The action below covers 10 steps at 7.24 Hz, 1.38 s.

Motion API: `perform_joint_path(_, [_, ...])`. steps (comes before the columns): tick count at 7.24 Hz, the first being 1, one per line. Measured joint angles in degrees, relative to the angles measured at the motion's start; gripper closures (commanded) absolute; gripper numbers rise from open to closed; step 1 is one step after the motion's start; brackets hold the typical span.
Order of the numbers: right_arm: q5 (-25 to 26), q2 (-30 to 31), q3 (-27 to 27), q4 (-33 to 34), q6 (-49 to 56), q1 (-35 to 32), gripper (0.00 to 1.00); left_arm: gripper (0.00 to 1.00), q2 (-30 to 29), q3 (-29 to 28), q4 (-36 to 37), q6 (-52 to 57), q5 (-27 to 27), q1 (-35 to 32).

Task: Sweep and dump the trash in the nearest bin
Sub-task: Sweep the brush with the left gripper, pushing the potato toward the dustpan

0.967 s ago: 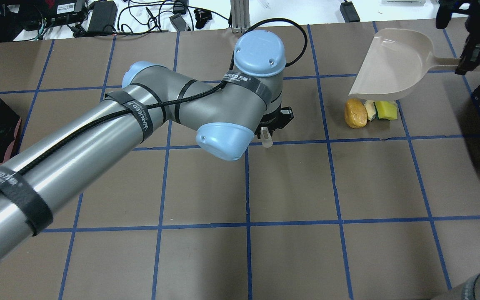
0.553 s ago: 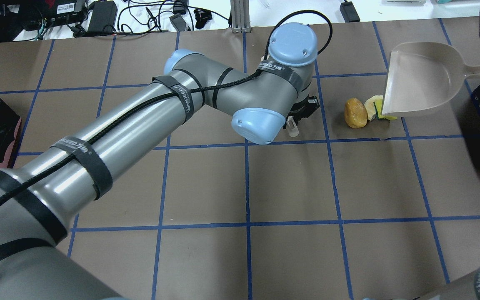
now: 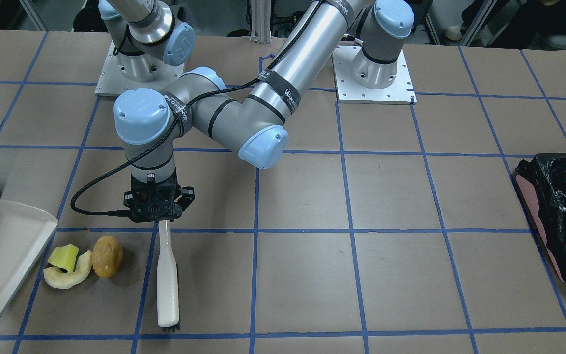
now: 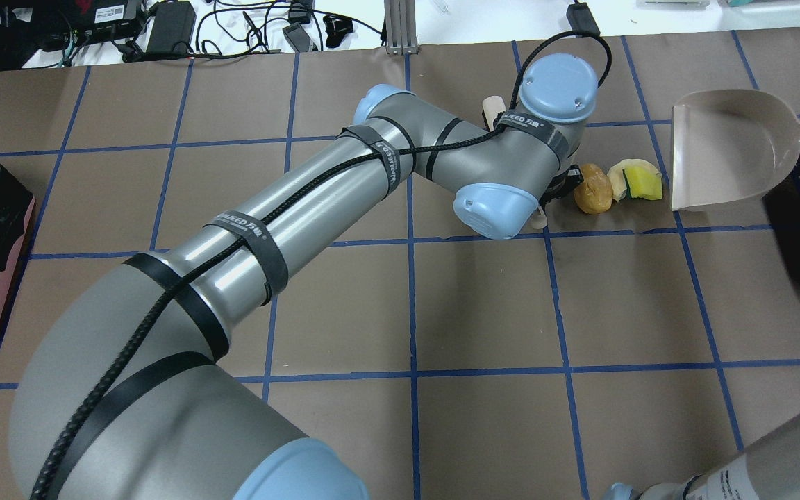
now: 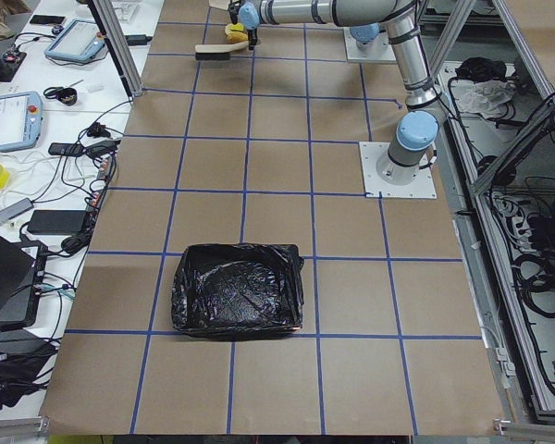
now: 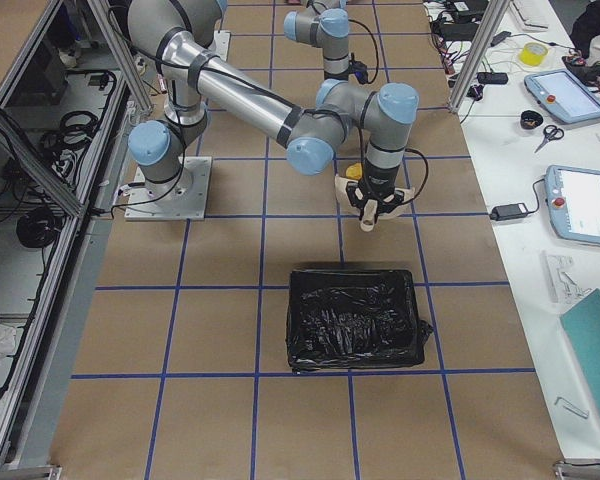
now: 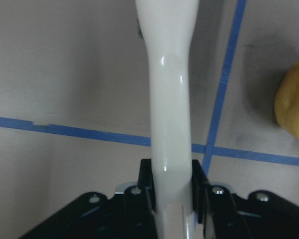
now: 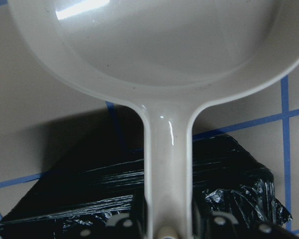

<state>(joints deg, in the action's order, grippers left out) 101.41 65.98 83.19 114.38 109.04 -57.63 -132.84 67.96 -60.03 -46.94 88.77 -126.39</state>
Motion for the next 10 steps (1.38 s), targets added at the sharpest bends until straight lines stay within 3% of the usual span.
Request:
perform_joint_path(2, [0.1,-1.4,0.3,1.4,0.9,0.2,1.00,1.00,-2.4,-2.7,0.0,-2.0,-0.5,-1.7])
perform_joint_path(10, [0.9,-2.0,5.5,8.4,1.3,0.2,1.00,1.00,-5.1,-4.6,1.4,-9.2,-2.8,-6.5])
